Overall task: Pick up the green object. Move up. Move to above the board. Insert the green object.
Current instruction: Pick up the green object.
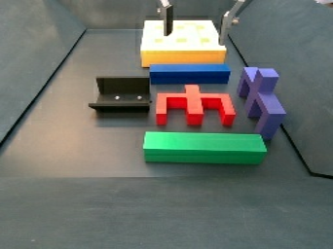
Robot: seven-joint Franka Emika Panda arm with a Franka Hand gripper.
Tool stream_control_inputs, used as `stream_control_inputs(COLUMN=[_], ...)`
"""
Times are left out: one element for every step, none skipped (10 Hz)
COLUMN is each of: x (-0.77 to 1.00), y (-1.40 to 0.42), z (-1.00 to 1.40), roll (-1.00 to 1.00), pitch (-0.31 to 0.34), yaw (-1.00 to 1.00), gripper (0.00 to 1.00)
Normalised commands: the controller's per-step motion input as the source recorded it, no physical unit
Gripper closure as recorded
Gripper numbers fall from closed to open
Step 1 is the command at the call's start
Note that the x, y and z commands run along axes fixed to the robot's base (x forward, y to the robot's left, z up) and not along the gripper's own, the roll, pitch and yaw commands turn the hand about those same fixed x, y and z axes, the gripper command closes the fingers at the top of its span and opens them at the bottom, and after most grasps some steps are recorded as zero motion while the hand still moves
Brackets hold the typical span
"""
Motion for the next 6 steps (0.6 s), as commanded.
stream_control_inputs(x=[0.19, 0.23, 0.25, 0.25, 0.22, 0.21], y=[0.16, 0.2, 0.33, 0.29, 0.23, 0.23], z=[-0.23, -0.24, -0.4, -0.42, -0.39, -0.34], roll=[-0.01, -0.04, -0.06, -0.03, -0.05, -0.08], pitch=[0.054, 0.027, 0.0, 0.0, 0.0, 0.0], yaw=[-0.84, -0.78, -0.65, -0.72, -0.75, -0.74], gripper=[0.0, 0.0, 0.0, 0.0, 0.0, 0.0])
